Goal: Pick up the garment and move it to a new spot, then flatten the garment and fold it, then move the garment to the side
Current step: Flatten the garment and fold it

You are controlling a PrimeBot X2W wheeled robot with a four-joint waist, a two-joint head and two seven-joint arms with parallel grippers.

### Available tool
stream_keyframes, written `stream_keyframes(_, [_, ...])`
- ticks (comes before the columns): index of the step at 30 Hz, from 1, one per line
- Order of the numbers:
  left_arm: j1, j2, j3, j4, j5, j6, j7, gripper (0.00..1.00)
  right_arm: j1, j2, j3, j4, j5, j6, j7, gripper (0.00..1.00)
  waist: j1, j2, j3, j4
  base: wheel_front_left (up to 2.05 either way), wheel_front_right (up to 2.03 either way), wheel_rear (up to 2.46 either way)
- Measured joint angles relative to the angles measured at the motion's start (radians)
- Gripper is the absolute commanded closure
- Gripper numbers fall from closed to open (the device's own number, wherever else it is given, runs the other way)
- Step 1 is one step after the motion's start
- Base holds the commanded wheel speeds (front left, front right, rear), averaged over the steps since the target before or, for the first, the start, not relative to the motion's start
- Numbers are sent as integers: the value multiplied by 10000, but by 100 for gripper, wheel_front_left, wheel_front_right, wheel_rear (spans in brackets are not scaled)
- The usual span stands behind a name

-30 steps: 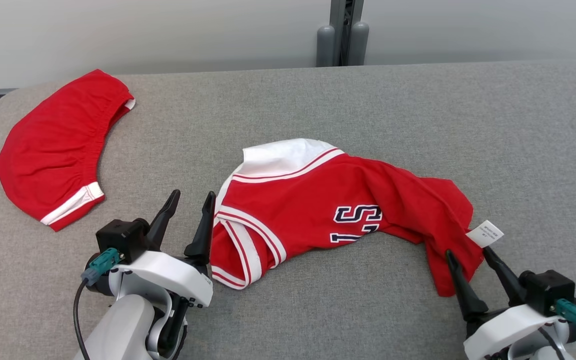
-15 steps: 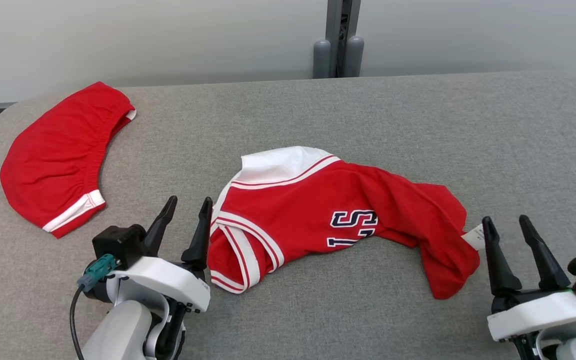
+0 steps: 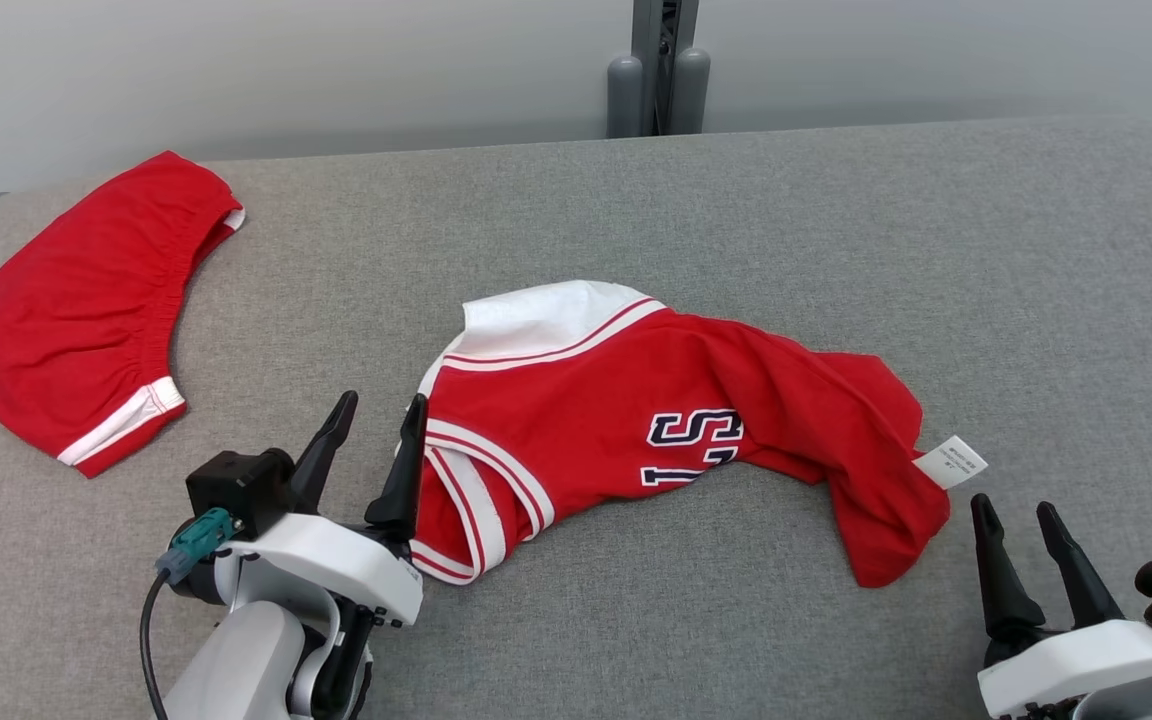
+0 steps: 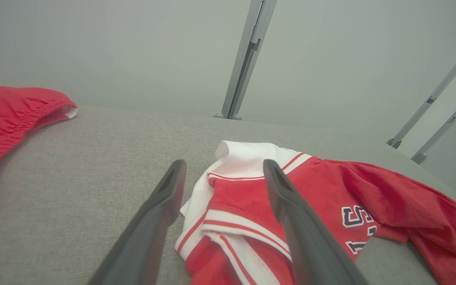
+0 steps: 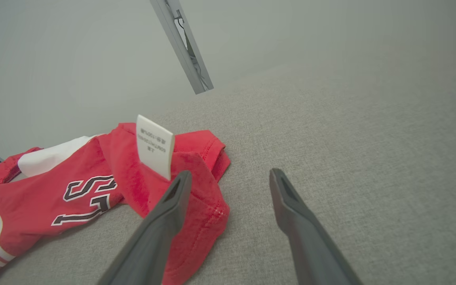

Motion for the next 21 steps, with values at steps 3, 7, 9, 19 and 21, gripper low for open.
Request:
stream_keyframes(3, [-3,10,-31,-38,0,2,6,0,-144,27,159,337,426,0,0,0,-1,0,33,-11,0,0,0])
stream_keyframes(7, [-7,67,-71,-94,2,6,46,0,-318,84,395,861,1172,0,-2,0,-1,0,106,-3,0,0,0])
stream_keyframes(9, [-27,92,-84,-119,2,10,48,0,-458,69,575,1078,1559,0,-2,0,-1,0,158,17,0,0,0])
stream_keyframes(19, [-99,176,-173,-159,6,21,107,0,-1189,-10,1850,2105,3923,0,-2,0,-1,0,320,188,0,0,0])
stream_keyframes(21, [-103,190,-188,-155,6,19,109,0,-1337,-90,2115,2142,4261,-2,-2,0,-1,0,308,222,0,0,0])
